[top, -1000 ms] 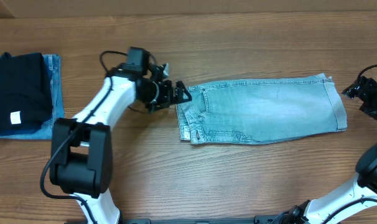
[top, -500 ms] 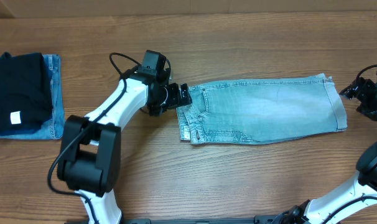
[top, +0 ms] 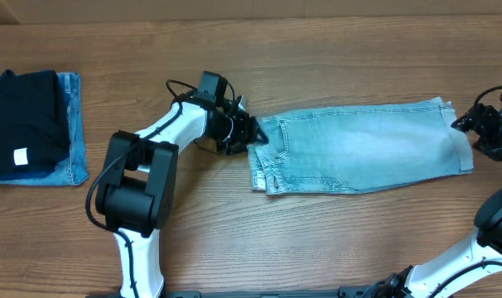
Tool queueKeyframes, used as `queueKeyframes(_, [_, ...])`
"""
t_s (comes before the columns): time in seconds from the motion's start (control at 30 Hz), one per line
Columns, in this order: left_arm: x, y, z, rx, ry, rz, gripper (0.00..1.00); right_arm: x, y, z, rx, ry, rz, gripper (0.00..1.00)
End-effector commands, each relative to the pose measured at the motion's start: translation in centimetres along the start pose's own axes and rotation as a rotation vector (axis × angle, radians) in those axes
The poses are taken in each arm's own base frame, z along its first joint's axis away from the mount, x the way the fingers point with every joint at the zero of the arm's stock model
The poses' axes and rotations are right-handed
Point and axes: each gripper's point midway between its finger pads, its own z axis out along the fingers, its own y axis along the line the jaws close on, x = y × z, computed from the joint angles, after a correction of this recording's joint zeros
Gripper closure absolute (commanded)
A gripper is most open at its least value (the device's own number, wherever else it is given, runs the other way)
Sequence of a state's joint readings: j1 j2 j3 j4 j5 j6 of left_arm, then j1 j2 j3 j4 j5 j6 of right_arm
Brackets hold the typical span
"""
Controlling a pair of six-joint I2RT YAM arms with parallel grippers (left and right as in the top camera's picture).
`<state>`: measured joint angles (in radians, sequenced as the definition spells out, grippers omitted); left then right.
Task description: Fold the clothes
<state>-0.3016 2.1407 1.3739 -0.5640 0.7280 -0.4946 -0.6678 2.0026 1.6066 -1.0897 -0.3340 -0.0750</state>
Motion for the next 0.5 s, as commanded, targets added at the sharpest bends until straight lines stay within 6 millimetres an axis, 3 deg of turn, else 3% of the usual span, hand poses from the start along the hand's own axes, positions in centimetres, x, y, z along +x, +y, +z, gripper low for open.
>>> queueKeyframes(0.0, [0.7, 3.3, 0.9, -0.030, 0.041, -0.065, 0.96, -0.5, 0.0, -0.2, -0.007, -0.011, -0.002, 0.23])
queueKeyframes(0.17, [-1.5, 6.8, -3.0, -0.037, -0.029, -0.103, 0.96, -0.4, 0.0, -0.2, -0.008, -0.007, -0.001, 0.23])
queueKeyframes(0.37, [-5.4, 11.8, -12.6, -0.017, -0.256, -0.198, 0.96, -0.3, 0.1, -0.2, -0.013, -0.004, 0.001, 0.23])
queueKeyframes(0.47, [-6.4, 13.7, -17.3, -0.008, -0.364, -0.238, 0.96, -0.3, 0.4, -0.2, -0.035, -0.004, 0.001, 0.27])
